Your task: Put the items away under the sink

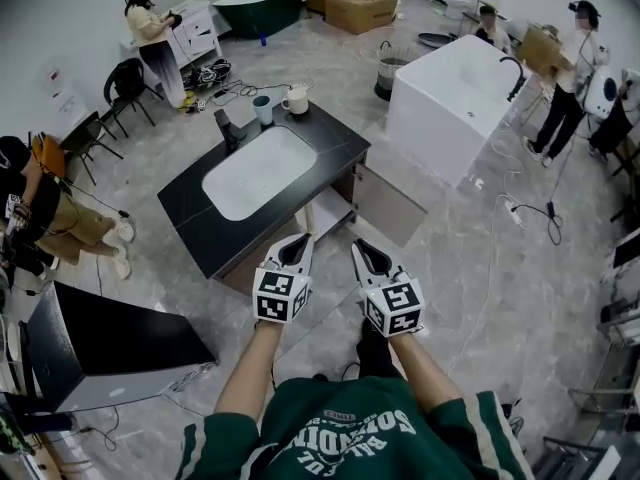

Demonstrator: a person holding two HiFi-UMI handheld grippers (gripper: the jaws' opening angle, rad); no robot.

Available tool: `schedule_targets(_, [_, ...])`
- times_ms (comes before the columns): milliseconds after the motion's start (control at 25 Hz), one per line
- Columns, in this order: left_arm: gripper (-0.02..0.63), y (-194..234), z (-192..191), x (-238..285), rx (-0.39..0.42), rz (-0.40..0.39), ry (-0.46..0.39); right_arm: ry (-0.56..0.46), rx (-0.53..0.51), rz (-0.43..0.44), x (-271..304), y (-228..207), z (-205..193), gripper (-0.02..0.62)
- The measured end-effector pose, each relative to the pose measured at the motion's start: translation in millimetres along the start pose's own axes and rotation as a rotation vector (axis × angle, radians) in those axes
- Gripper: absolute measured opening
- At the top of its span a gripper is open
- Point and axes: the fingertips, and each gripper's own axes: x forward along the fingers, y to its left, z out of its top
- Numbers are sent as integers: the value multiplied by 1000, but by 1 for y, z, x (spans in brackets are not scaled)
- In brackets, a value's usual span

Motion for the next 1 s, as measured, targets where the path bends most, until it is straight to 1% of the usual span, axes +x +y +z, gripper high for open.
schedule_targets(240, [11,20,23,73,-42,68,22,13,-15,87,56,-65,26,44])
schedule_targets(480, [11,31,40,121,-83,151,42,26,-31,175,92,-115,45,44])
schedule_targets(760, [11,39,47,158,-111,242,65,47,-36,265,122,-154,48,46])
schedule_targets(1000, [11,48,53,179,-129,276,63,49,-19,296,137,-175,49,52])
